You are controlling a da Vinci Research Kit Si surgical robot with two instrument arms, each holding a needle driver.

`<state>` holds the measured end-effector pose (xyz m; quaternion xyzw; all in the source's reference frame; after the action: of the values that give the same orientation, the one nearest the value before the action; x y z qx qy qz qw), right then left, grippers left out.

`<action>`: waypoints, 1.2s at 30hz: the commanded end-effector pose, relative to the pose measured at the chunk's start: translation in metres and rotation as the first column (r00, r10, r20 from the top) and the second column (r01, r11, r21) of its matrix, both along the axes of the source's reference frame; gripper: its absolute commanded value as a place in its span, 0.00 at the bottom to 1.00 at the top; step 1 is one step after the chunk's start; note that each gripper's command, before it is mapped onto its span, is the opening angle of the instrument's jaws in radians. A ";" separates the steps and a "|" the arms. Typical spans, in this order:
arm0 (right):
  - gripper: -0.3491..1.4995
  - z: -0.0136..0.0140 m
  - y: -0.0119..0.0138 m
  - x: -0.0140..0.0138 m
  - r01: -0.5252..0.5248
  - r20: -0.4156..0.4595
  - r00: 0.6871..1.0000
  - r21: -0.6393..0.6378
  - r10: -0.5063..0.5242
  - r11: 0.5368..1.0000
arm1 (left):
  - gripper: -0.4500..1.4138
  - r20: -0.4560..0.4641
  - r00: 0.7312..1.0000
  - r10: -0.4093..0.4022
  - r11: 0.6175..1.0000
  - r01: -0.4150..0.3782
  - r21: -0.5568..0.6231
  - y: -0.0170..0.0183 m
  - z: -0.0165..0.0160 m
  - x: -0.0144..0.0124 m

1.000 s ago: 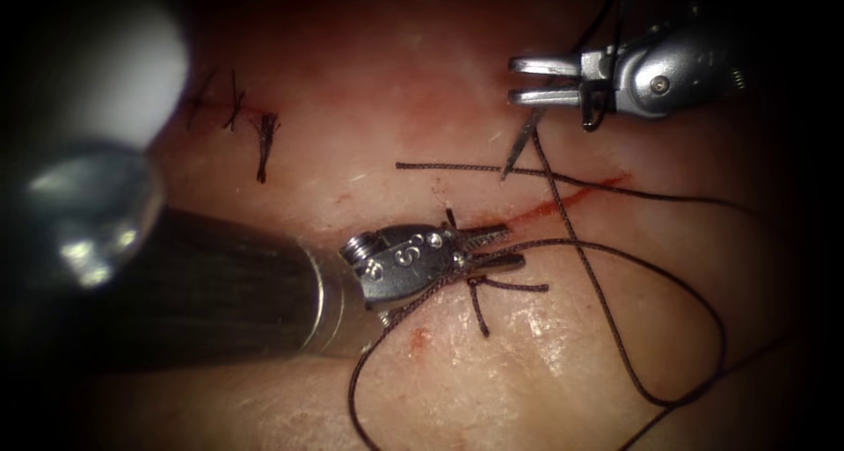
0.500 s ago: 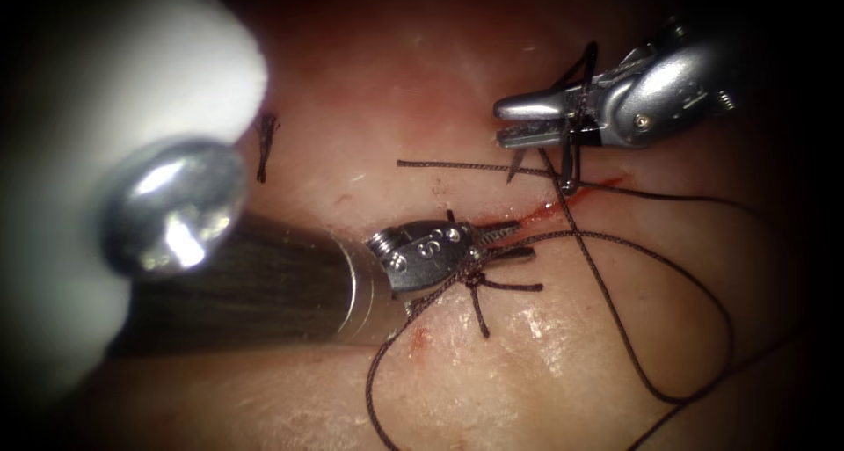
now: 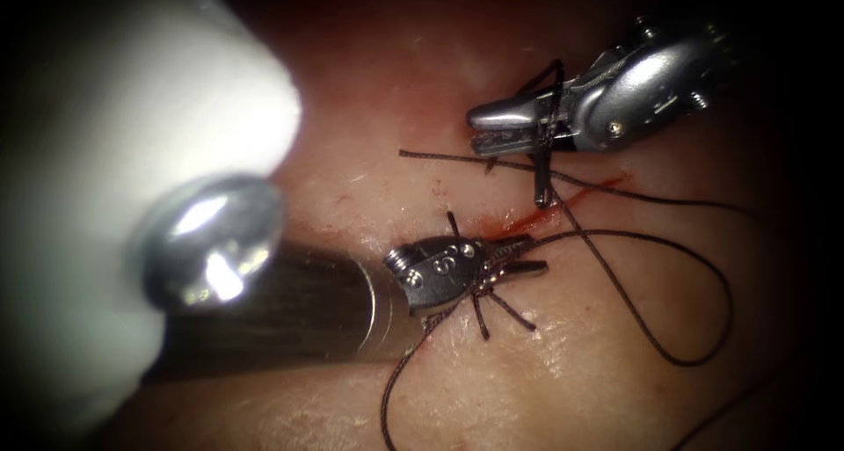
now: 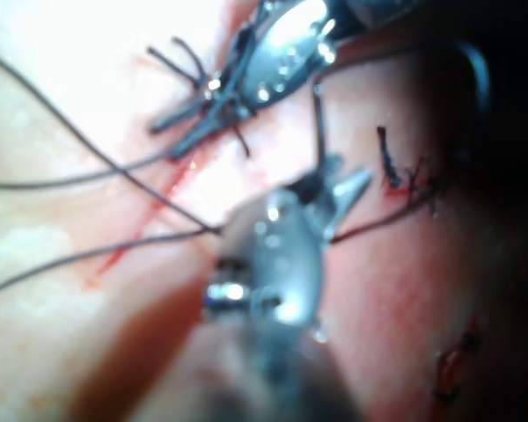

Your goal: Wound Closure

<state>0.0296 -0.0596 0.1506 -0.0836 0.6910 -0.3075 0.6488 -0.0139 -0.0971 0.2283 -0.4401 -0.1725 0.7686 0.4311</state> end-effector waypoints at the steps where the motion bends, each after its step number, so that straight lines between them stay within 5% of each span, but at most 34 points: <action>1: 0.00 0.0006 -0.0005 0.0009 -0.001 -0.005 1.000 0.000 0.001 1.000 | 0.36 0.002 1.000 0.000 1.000 0.000 0.005 -0.0011 0.0004 -0.0005; 15: 0.00 0.0020 -0.0018 0.0009 0.053 0.034 0.998 -0.024 -0.052 0.998 | 0.36 0.006 1.000 -0.007 1.000 0.007 0.019 -0.0023 0.0011 0.0004; 36: 0.00 0.0020 -0.0002 -0.0007 0.109 0.062 0.993 -0.068 -0.105 0.992 | 0.36 0.007 1.000 -0.003 1.000 0.003 0.018 -0.0026 0.0010 0.0012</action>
<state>0.0280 -0.0593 0.1519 -0.0632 0.6638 -0.3667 0.6488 -0.0120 -0.0986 0.2288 -0.4394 -0.1781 0.7655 0.4350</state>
